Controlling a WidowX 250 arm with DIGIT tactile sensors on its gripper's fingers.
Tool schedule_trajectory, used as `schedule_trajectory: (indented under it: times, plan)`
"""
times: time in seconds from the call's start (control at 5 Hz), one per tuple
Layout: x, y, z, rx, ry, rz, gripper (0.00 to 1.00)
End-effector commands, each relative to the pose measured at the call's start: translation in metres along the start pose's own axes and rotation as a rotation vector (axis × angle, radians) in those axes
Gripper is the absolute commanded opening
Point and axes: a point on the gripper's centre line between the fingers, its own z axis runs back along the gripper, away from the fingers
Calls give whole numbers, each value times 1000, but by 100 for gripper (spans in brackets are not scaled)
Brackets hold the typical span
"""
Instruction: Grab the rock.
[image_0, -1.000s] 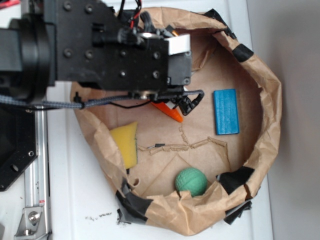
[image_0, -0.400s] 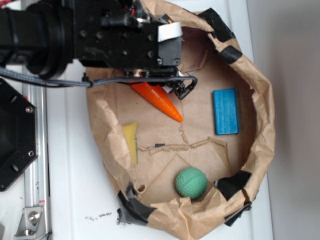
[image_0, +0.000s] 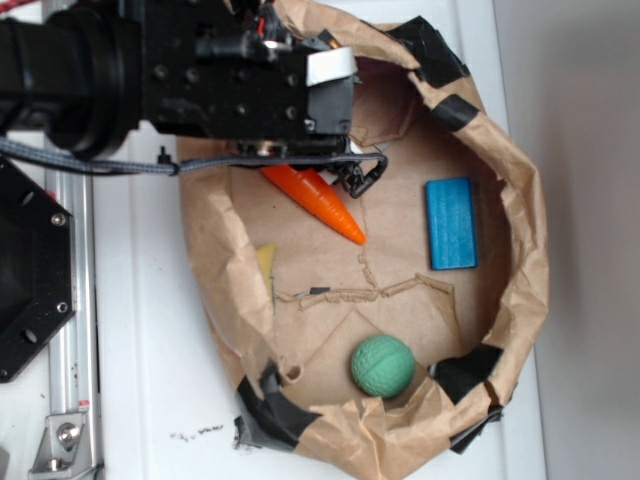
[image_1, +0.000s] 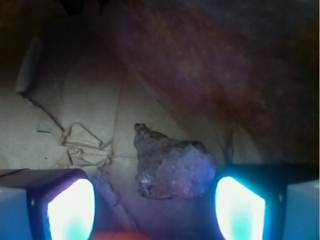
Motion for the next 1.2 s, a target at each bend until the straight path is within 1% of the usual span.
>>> schedule_trajectory:
  times: [0.0, 0.2, 0.4, 0.6, 1.0]
  plan:
    - [13, 29, 0, 57, -88, 50, 100]
    - [25, 21, -19, 81, -90, 51, 100]
    - [33, 14, -28, 100, -75, 45, 100]
    - [29, 10, -26, 97, -95, 44, 0]
    - [28, 5, 2, 37, -109, 13, 0]
